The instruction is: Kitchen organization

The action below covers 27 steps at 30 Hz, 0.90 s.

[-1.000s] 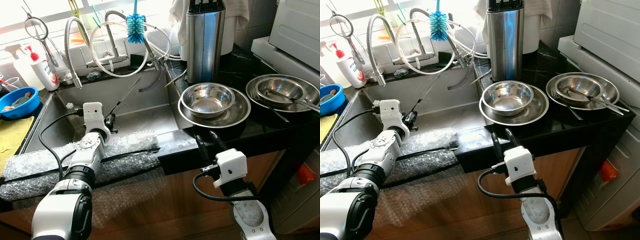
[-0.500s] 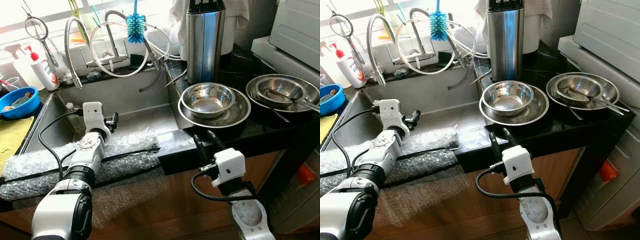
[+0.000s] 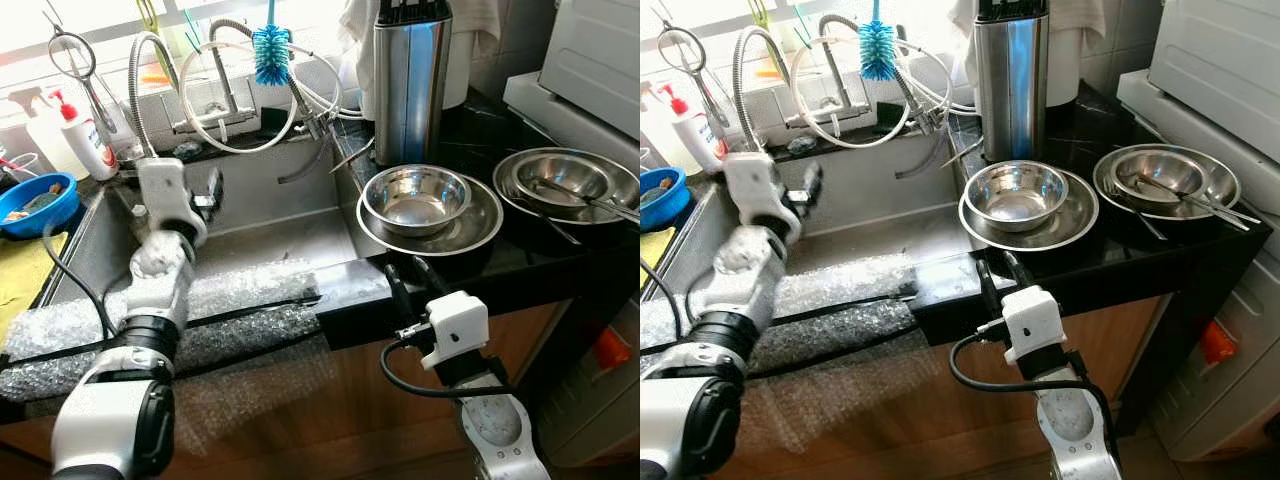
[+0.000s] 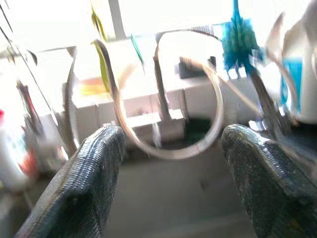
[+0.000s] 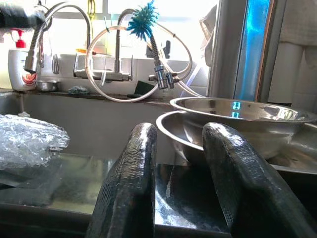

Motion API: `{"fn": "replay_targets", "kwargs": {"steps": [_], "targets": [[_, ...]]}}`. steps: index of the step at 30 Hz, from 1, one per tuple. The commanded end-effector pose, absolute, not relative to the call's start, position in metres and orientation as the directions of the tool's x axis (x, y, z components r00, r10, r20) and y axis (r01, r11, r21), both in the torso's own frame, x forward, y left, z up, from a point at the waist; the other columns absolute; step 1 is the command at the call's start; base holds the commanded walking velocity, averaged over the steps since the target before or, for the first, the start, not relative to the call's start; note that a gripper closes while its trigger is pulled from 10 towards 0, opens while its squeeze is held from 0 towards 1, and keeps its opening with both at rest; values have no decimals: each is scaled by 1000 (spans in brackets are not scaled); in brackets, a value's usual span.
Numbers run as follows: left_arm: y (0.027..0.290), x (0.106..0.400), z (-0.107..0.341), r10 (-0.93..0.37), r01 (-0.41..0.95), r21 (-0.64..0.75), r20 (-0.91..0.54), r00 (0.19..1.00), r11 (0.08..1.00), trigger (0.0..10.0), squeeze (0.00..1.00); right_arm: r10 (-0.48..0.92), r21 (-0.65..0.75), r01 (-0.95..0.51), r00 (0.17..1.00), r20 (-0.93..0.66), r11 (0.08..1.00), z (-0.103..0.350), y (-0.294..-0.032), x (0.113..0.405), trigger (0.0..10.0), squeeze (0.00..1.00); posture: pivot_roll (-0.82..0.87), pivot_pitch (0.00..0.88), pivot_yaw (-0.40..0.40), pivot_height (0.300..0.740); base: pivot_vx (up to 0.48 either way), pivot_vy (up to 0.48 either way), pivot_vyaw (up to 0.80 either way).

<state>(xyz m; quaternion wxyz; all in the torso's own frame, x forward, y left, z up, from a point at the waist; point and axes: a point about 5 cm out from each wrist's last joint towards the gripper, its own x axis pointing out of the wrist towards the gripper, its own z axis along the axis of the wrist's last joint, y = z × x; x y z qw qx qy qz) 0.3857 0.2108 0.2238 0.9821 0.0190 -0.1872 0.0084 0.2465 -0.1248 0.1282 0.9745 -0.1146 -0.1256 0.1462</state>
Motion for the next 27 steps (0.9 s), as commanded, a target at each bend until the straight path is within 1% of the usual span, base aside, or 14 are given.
{"fn": "replay_targets", "kwargs": {"steps": [1,5,9,11,12,13,15,16,17,20,21,25,27], "targets": [[221,382,235,4,-44,89,410,912,995,10000,0,326,-250,-272,922,210,929,128,-119,247,10000,0,-166,0,185,740,0,0,0],[248,368,238,2,-84,174,426,905,981,10000,0,326,-246,-273,922,210,930,127,-119,246,10000,0,-159,0,195,740,0,0,0],[266,351,226,3,-101,226,397,918,969,10000,0,327,-239,-274,920,217,931,128,-116,246,10000,0,-159,0,200,740,0,0,0],[275,336,211,18,-116,245,367,930,963,10000,0,328,-238,-276,919,218,931,128,-116,246,10000,0,-162,0,207,740,0,0,0],[275,336,211,18,-116,245,367,930,963,10000,0,328,-238,-276,919,218,931,128,-116,246,10000,0,-162,0,207,740,0,0,0],[278,323,201,21,-114,248,350,936,962,10000,0,329,-239,-277,918,220,931,128,-116,245,10000,0,-165,0,211,740,0,0,0],[278,313,194,18,-108,252,336,942,962,10000,0,328,-240,-274,918,223,931,128,-117,245,10000,0,-168,0,213,740,0,0,0],[277,303,187,8,-101,278,318,948,955,10000,0,324,-241,-269,919,225,932,129,-119,246,10000,0,-166,0,214,740,0,0,0],[277,297,184,7,-98,276,313,950,956,10000,0,322,-241,-268,919,225,933,129,-119,246,10000,0,-165,0,213,740,0,0,0],[275,282,178,20,-104,258,311,950,960,10000,0,324,-244,-270,919,222,932,127,-120,244,10000,0,-165,0,215,740,0,0,0],[275,282,178,20,-104,258,311,950,960,10000,0,324,-244,-270,919,222,932,127,-120,244,10000,0,-165,0,215,740,0,0,0],[270,257,165,77,-133,191,276,958,973,10000,0,328,-244,-274,918,222,930,126,-121,242,10000,0,-172,0,208,740,0,0,0],[266,250,160,91,-137,165,259,962,977,10000,0,329,-244,-275,918,221,930,126,-121,241,10000,0,-173,0,202,740,0,0,0]]}}
